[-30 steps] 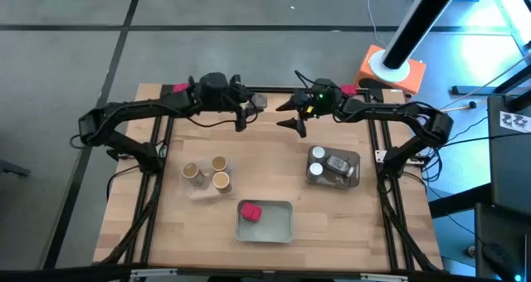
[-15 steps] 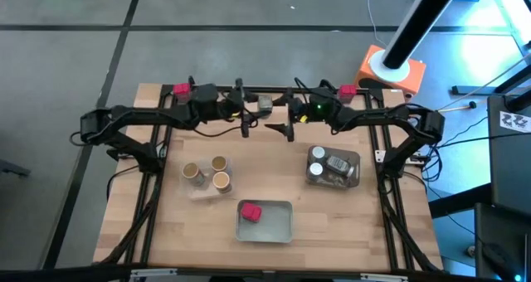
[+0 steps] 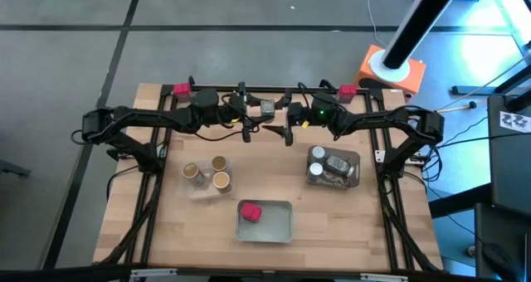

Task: Sort spices by type
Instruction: Put the white seasoning bottle into the black bin

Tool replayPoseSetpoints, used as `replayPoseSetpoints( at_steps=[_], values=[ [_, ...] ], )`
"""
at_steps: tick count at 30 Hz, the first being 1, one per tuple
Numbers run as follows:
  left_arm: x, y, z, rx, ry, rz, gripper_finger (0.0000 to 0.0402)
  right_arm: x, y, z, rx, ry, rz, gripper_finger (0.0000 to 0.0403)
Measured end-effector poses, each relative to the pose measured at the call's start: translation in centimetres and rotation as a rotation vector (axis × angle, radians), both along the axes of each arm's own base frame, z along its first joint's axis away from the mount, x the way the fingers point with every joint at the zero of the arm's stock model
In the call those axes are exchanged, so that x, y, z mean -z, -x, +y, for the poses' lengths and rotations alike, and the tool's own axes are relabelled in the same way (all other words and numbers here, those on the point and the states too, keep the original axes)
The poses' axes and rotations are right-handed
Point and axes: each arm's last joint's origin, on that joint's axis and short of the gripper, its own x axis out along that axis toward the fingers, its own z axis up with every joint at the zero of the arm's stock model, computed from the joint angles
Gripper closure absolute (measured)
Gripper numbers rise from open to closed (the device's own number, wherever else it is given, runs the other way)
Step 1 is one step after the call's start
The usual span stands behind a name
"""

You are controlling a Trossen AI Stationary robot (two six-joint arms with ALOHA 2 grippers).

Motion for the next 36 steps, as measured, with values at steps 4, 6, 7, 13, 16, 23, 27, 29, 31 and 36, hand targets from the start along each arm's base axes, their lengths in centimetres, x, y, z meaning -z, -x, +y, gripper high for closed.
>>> replayPoseSetpoints(
  at_steps=[4, 6, 7, 13, 16, 23, 27, 29, 31, 36],
  values=[
    [0.0, 0.0, 0.0, -0.003, -0.006, 0.004, 0.0223, -0.2, 0.0, 0.0, 0.011, 0.004, -0.018, 0.0157],
    [0.0, 0.0, 0.0, -0.004, -0.009, -0.002, 0.0223, -0.3, 0.0, -0.1, 0.027, 0.004, -0.025, 0.0183],
    [0.0, 0.0, 0.0, -0.001, -0.009, -0.002, 0.0223, -0.3, 0.0, -0.1, 0.032, 0.003, -0.025, 0.0193],
    [0.0, 0.0, 0.0, 0.002, -0.012, 0.001, 0.0223, -0.3, 0.0, -0.1, 0.032, 0.003, -0.025, 0.0201],
    [0.0, 0.0, 0.0, 0.001, -0.010, 0.003, 0.0222, -0.2, 0.0, -0.1, 0.033, 0.002, -0.019, 0.0201],
    [0.0, 0.3, 0.5, -0.027, 0.024, 0.024, 0.0133, 0.0, 0.1, -0.2, 0.069, 0.021, 0.019, 0.0201],
    [0.3, 0.9, 1.0, -0.062, 0.074, 0.089, 0.0117, 0.0, 0.3, -0.3, 0.115, 0.043, 0.060, 0.0201],
    [0.3, 1.5, 1.3, -0.082, 0.087, 0.129, 0.0116, 0.3, 0.4, -0.3, 0.140, 0.058, 0.098, 0.0201],
    [0.4, 2.0, 1.4, -0.108, 0.101, 0.178, 0.0118, 0.6, 0.5, -0.4, 0.162, 0.069, 0.140, 0.0201],
    [1.1, 3.3, 1.8, -0.199, 0.133, 0.321, 0.0121, 1.9, 0.7, -0.6, 0.237, 0.118, 0.280, 0.0201]
  ],
)
